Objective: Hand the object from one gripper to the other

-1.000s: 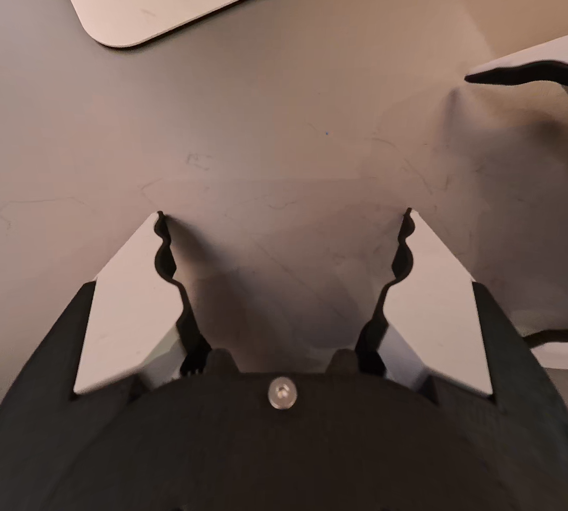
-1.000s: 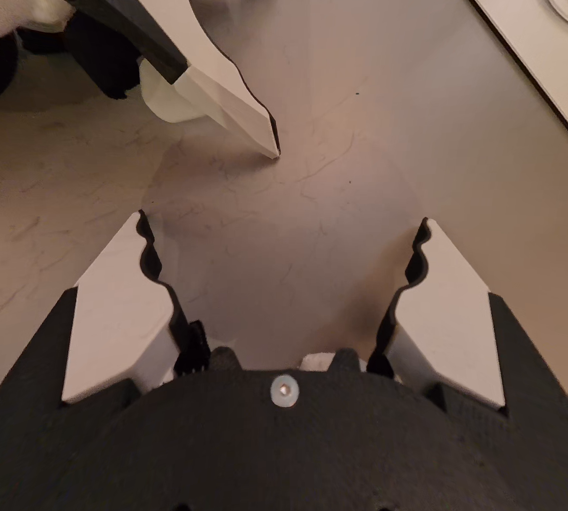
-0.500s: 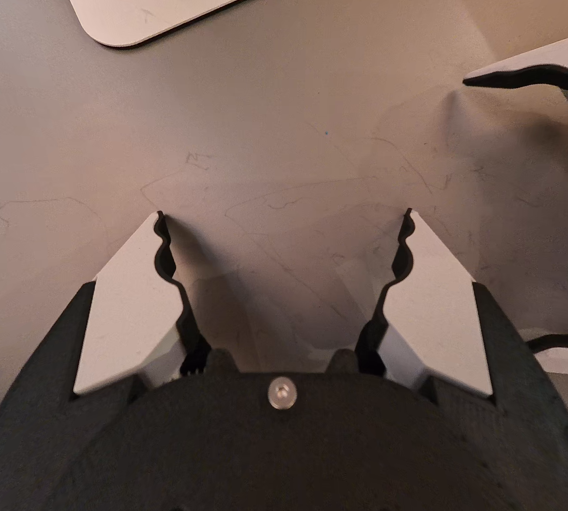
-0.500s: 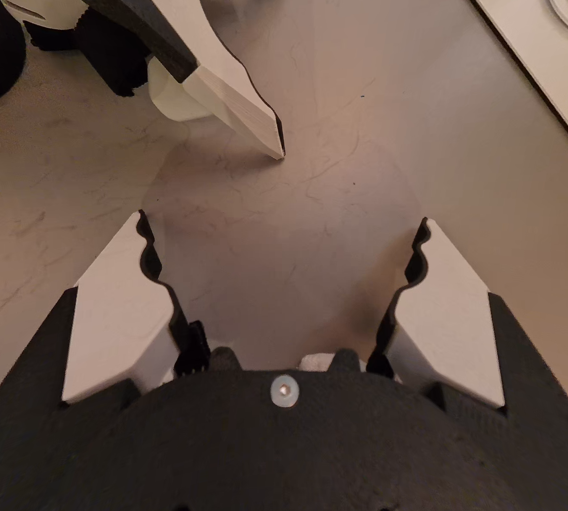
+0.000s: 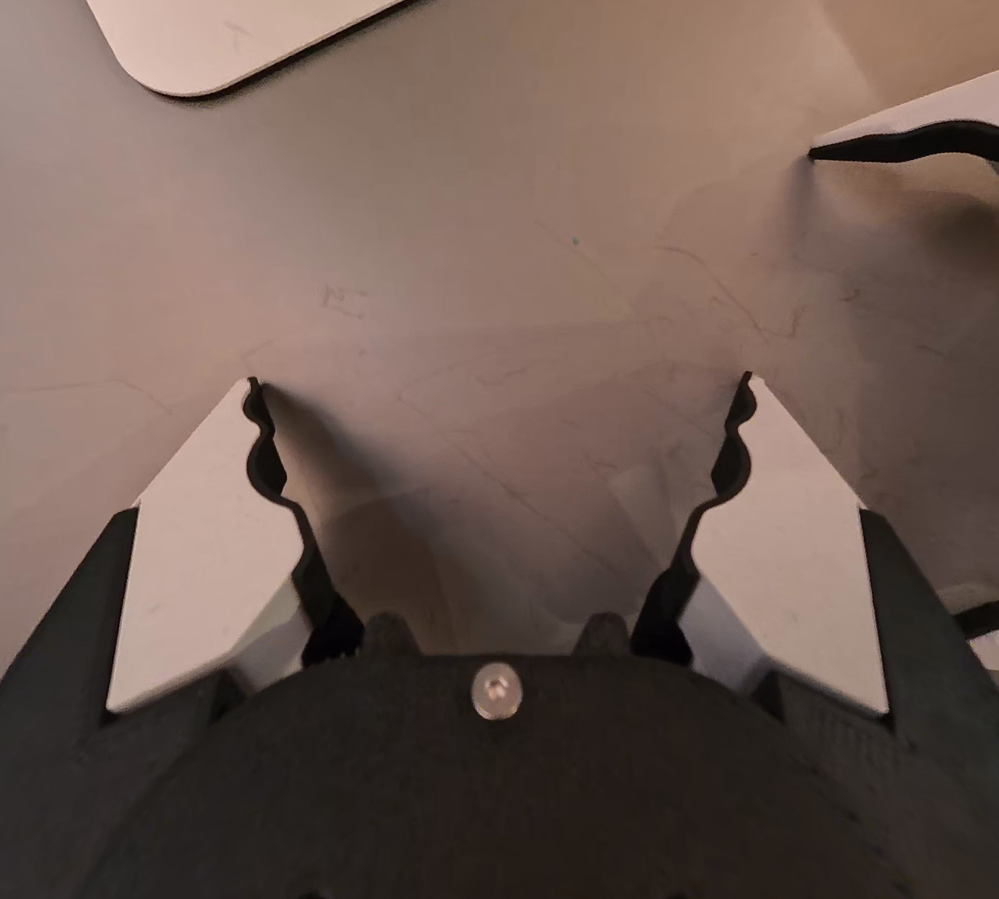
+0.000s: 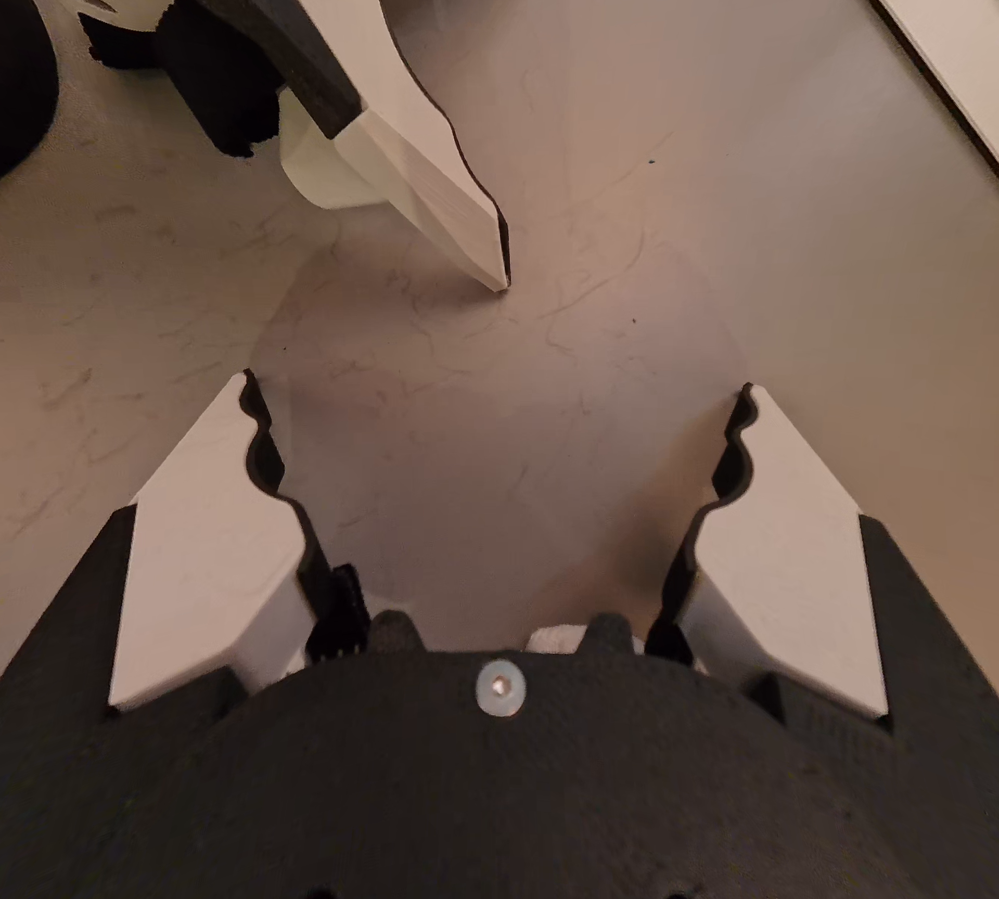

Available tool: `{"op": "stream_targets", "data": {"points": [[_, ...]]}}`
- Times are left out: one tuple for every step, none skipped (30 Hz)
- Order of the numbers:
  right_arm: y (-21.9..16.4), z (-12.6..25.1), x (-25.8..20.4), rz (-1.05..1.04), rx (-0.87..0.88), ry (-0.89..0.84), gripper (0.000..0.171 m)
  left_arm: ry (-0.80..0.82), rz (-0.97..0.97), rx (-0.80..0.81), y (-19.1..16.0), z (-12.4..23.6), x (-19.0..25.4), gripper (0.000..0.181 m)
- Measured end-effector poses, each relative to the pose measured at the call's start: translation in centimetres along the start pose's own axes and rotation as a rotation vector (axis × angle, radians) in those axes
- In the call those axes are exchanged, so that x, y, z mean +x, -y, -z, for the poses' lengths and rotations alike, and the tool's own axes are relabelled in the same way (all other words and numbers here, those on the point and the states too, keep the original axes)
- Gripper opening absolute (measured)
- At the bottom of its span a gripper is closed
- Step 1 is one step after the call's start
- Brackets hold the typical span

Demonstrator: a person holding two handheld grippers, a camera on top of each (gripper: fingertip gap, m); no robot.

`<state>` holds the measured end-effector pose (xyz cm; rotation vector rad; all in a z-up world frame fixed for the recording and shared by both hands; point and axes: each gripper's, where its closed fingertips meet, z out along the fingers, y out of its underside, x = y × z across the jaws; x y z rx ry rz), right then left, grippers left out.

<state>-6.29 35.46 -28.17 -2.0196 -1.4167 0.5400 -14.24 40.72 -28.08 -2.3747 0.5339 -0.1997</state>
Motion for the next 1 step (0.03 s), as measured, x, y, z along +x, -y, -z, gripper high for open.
{"op": "stream_targets", "data": {"points": [[-0.01,-0.02,0.02,0.000,0.000,0.000,0.159,0.000,0.000,0.000,0.01,-0.02,0.01,0.158]]}}
